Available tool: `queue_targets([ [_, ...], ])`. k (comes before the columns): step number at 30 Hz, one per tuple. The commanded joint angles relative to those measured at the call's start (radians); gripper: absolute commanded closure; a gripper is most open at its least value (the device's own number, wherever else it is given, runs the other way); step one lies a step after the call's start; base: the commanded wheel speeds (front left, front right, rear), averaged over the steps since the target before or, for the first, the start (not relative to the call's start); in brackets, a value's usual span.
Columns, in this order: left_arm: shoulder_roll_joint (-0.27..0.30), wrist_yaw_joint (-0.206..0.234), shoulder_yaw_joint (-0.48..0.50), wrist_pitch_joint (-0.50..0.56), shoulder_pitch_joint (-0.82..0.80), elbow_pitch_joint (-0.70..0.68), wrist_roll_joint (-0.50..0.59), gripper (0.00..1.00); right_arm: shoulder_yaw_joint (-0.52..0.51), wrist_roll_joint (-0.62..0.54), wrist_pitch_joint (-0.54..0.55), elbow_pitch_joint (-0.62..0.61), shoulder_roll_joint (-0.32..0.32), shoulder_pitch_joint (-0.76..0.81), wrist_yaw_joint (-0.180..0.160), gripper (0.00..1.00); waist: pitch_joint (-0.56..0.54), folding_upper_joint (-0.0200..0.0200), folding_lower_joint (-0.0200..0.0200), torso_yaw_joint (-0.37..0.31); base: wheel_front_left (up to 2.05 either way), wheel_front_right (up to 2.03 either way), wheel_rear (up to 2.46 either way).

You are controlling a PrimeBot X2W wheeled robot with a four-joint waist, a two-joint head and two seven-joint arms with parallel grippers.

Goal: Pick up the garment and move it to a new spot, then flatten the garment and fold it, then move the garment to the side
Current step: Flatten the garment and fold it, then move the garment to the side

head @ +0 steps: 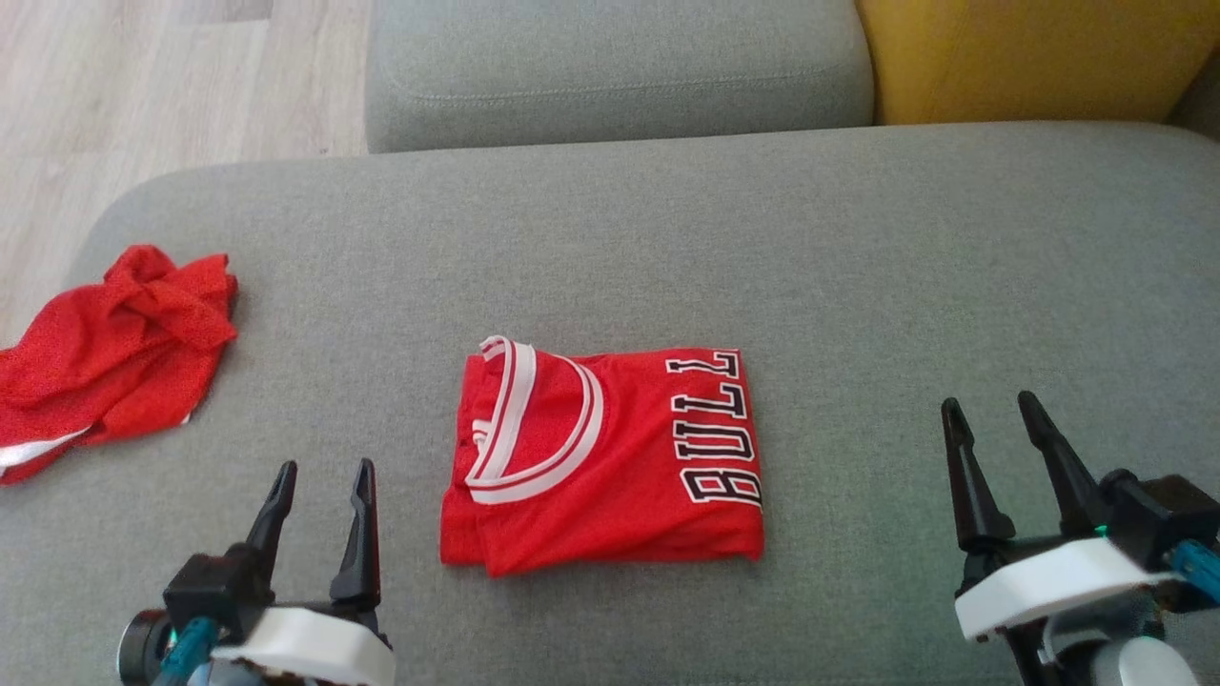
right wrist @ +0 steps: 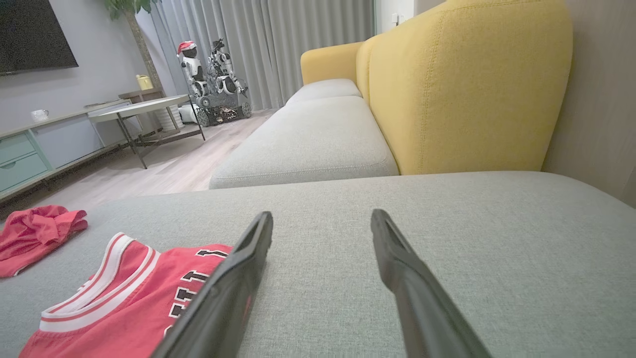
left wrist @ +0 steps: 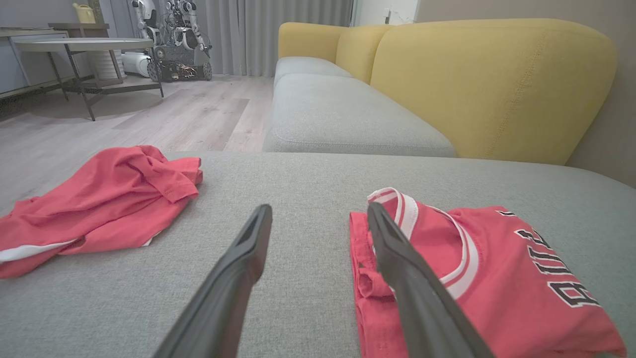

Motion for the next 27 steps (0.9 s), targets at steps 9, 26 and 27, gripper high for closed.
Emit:
queue_targets([
  [9, 0.019, 0.011, 0.033, 0.008, -0.023, -0.046, -0.012, 0.0, 0.015, -0.012, 0.004, -0.049, 0.0, -0.018, -0.001, 0.0, -0.003, -0.0001, 0.0, 0.008, 0.0, 0.0, 0.0],
  [26, 0.021, 0.029, 0.018, 0.011, -0.032, -0.069, -0.015, 0.0, 0.011, -0.023, 0.014, -0.051, 0.0, -0.026, -0.001, 0.0, 0.01, -0.0001, 0.0, 0.017, 0.0, 0.0, 0.0],
  [27, 0.021, 0.03, 0.016, 0.011, -0.036, -0.072, -0.015, 0.0, 0.008, -0.024, 0.015, -0.051, 0.0, -0.027, -0.001, 0.0, 0.012, -0.0001, 0.0, 0.021, 0.0, 0.0, 0.0],
])
